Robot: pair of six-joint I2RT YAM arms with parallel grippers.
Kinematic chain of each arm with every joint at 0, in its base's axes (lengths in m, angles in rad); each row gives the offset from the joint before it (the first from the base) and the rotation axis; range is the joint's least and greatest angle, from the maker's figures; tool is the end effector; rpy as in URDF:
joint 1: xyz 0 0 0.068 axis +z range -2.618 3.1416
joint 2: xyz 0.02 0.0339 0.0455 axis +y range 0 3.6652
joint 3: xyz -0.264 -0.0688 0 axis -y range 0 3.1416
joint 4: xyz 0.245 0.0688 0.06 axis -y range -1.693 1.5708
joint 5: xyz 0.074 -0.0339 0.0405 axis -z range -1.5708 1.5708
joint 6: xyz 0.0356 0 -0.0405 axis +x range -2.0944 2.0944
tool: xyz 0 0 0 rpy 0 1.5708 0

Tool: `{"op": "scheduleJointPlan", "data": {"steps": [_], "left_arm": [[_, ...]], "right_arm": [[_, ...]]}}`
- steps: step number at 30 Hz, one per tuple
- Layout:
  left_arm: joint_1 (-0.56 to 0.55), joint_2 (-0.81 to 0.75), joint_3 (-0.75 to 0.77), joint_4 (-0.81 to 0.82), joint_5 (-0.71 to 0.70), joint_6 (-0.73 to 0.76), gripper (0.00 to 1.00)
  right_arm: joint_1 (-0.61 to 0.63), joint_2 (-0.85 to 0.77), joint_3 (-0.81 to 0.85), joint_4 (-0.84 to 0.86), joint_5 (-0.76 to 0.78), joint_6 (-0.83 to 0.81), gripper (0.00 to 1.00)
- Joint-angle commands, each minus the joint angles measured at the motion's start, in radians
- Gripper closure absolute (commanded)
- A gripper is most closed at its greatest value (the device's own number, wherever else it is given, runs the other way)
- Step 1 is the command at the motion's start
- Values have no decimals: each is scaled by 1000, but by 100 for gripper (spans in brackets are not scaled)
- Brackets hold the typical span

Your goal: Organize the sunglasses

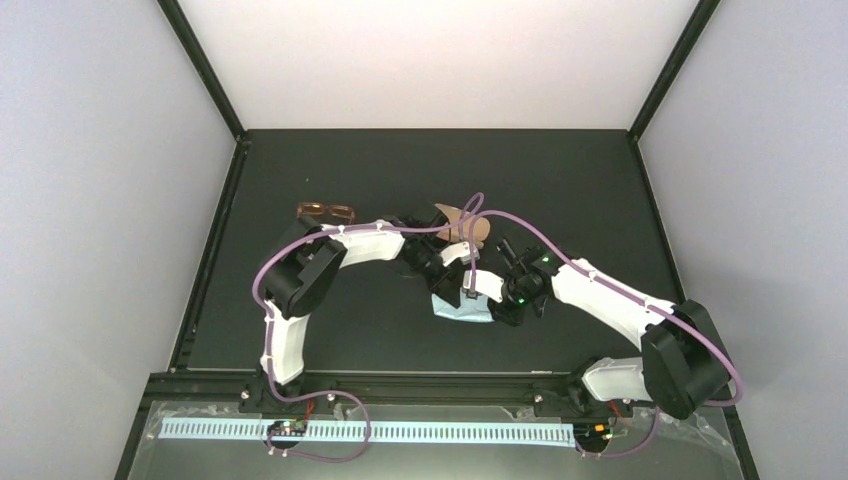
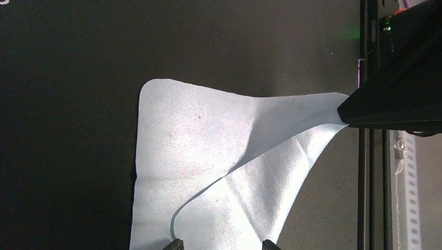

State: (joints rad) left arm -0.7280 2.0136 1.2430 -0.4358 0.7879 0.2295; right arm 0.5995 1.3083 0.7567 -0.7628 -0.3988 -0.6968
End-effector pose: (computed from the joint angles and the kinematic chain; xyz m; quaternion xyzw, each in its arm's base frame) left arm 0.2714 -0.2757 0.1318 0.4801 0.7740 -0.4071 0.0690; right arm 0.1728 0.1348 0.1879 -0.6071 0.7597 0.1901 0.1347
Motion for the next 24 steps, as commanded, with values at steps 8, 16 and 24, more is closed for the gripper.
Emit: {"op": "scheduleJointPlan", "data": {"steps": [8,16,24], "left_arm": [[-9,-41,-33,43,-69,7,62],[-43,-45,-68,46,-132,11,75],[-92,-70,-135,102,-287,-45,83]], "right_arm": [[-3,-1,-7,16,9,6,99],[-4,11,-5,20,12,2,99],[-3,2,-6,22,15,3,99]]}}
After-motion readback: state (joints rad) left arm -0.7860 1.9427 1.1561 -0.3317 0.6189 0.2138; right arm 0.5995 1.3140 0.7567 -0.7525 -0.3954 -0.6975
